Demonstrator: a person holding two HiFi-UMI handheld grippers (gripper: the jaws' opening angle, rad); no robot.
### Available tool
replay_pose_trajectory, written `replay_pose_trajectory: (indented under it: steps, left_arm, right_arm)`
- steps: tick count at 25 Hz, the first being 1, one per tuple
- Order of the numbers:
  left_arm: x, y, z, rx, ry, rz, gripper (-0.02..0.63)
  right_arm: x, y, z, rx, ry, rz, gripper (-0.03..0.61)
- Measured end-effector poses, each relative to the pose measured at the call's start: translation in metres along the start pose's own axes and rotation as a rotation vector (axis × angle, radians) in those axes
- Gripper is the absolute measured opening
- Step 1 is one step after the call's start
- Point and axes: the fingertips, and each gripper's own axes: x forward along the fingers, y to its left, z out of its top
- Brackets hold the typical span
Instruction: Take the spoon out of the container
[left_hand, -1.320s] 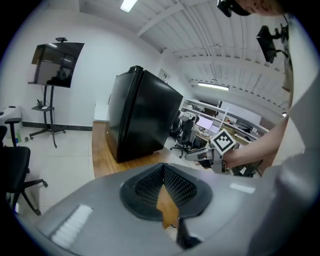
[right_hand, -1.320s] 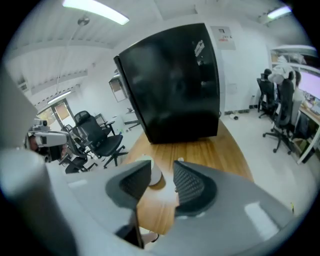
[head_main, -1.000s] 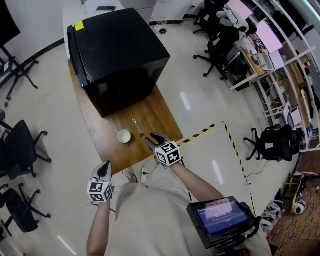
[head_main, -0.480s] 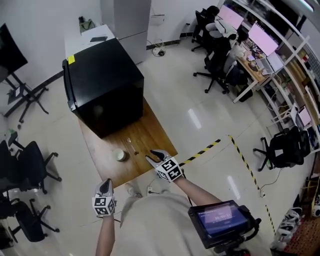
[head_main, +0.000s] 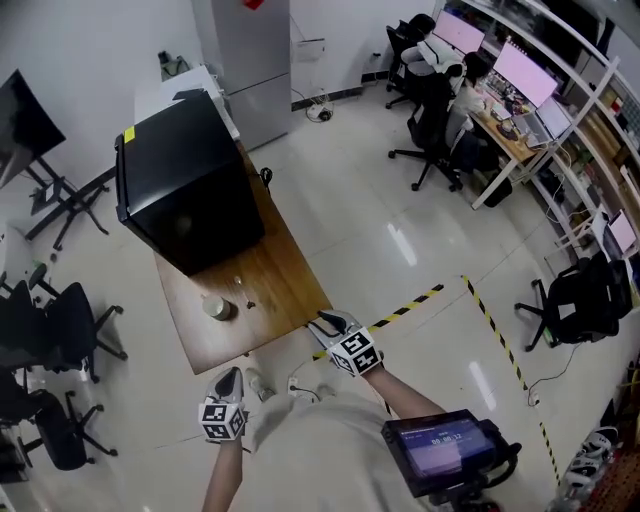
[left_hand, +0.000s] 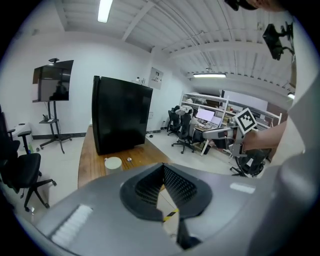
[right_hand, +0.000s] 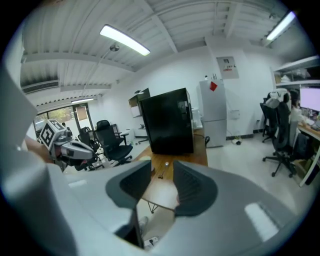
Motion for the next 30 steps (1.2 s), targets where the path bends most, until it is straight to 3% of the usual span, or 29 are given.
replay_pose_trajectory:
  steps: [8,14,19,22,25,30]
  left_arm:
    - [-0.042,-0.085,-0.048,-0.043,-0.014,0.112,-0.009]
    - [-0.09,-0.1,-0.084,-0.127,-0.021,0.199,-0.009]
    - [-0.108,-0.089,-0.083,-0.139,-0.039,0.236,-0.009]
    - [-0.118,-0.076,-0.071,-0.135,-0.069,0.232,-0.01]
    - [-0.126,-0.066,-0.058,-0.199,-0.119,0.191,-0.011]
    - [-0.125,-0.086,-0.052,-0.214,-0.132,0.114,-0.011]
  right_arm:
    - [-0.069,-0.006,-0.036,-0.05,-0.006,0.068,0.13]
    - [-0.089,0.006,-0.059,-0.073,0.007,0.078,0.13]
    - [-0.098,0.017,-0.062,-0.058,0.002,0.058,0.13]
    - [-0.097,0.029,-0.064,-0.069,0.015,0.045,0.13]
    - [-0.089,0.043,-0.057,-0.096,0.018,0.039,0.127]
    - [-0.104,0.048,-0.062,-0.119,0.034,0.007,0.124]
